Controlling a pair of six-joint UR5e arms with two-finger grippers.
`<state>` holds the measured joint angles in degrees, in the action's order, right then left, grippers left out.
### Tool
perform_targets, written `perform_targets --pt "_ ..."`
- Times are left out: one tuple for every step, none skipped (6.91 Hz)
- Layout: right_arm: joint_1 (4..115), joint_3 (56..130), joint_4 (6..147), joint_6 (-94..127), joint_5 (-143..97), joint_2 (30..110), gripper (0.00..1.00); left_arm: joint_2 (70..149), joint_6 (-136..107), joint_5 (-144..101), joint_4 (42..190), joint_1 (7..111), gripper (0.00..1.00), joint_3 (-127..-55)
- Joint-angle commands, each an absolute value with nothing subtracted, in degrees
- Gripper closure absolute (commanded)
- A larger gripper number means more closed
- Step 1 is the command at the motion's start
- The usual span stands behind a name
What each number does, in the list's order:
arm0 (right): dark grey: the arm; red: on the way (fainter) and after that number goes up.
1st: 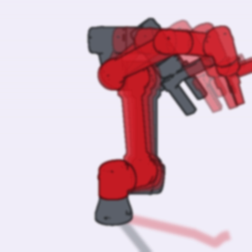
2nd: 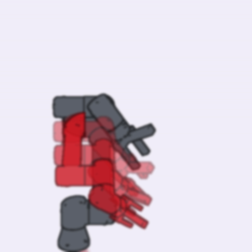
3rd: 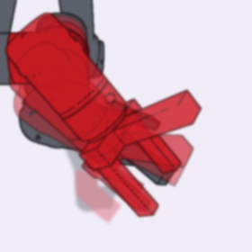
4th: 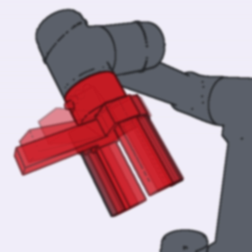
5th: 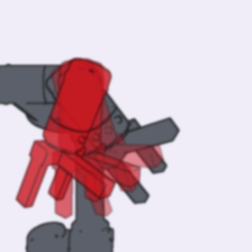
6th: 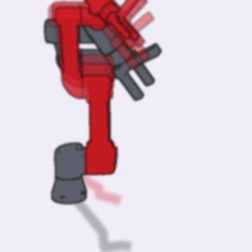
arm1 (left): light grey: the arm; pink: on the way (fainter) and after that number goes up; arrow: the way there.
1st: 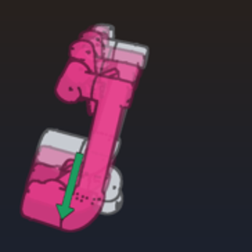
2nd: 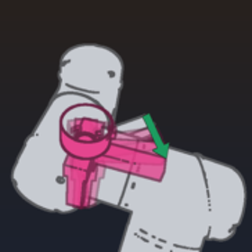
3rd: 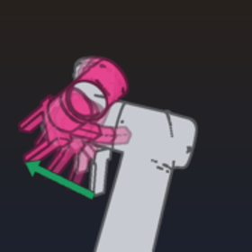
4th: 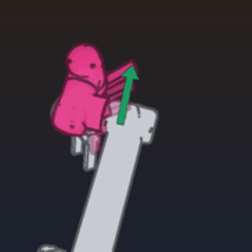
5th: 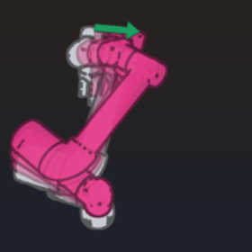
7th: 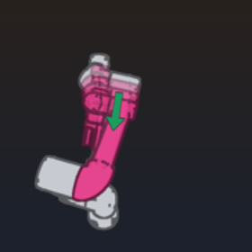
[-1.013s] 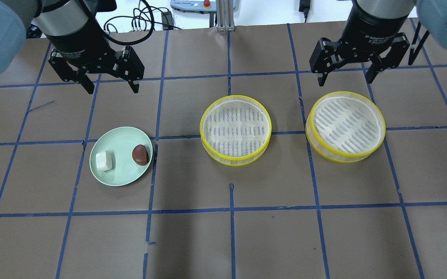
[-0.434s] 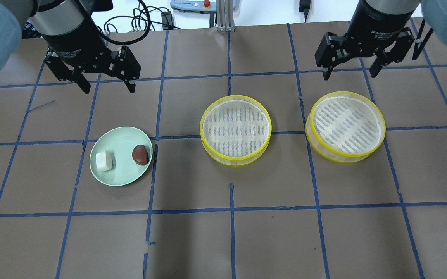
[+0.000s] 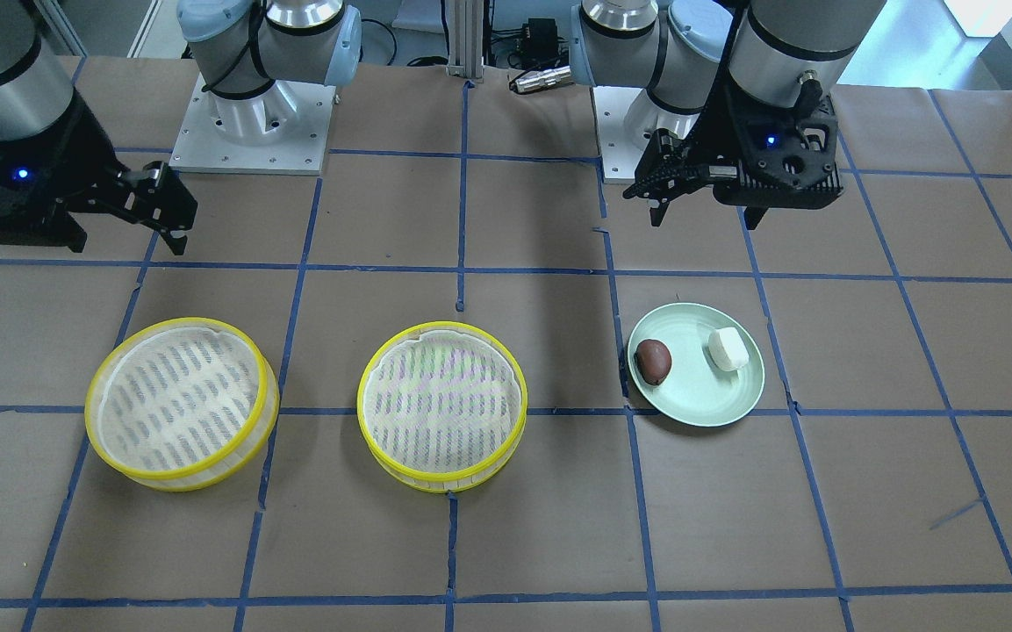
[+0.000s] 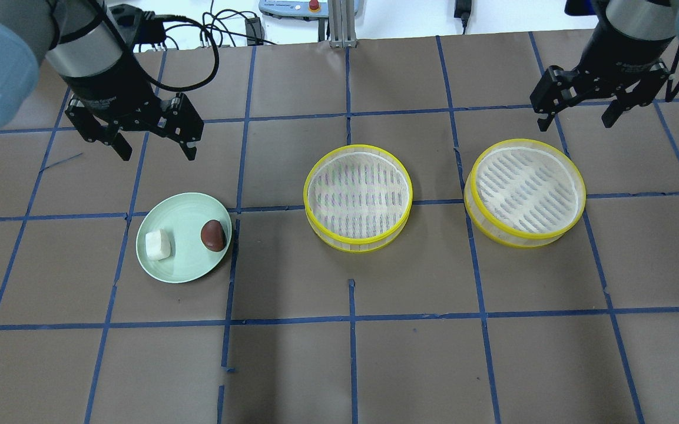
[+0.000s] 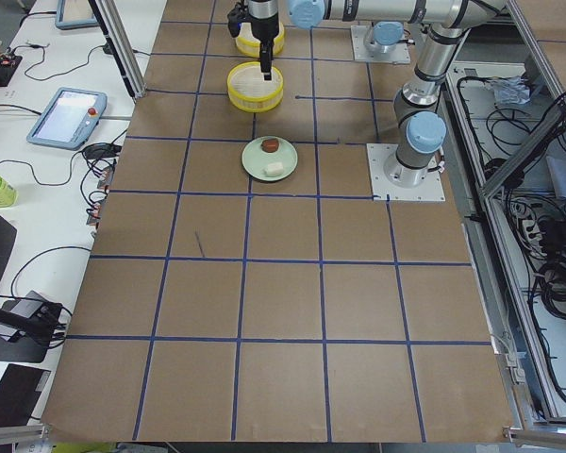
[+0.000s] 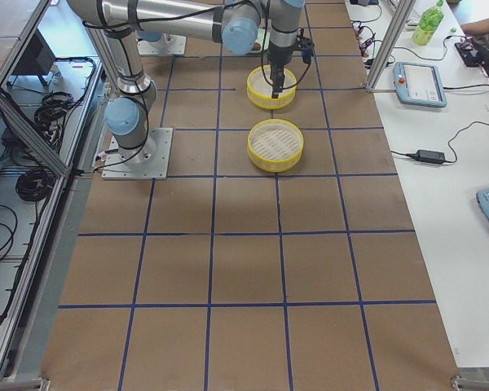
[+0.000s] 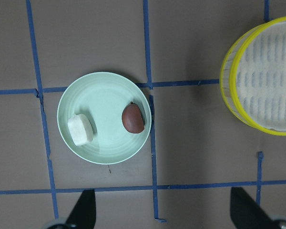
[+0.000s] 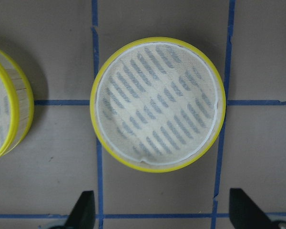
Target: Stack buns with steamer
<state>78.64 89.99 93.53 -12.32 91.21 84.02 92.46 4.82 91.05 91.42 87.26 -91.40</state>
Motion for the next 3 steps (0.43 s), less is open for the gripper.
perform_targets --pt "72.36 92.62 101.82 -19.30 90.97 78.60 0.02 96.22 12.36 91.05 80.64 79.48 0.01 -101.56" --pt "69.38 96.03 107.87 -21.34 90.97 75.62 0.03 98.59 16.05 90.97 79.81 75.71 0.04 -105.08" --pt "68.56 100.24 115.50 -23.27 91.05 74.02 0.02 101.22 17.74 90.88 77.72 73.32 0.04 -107.99"
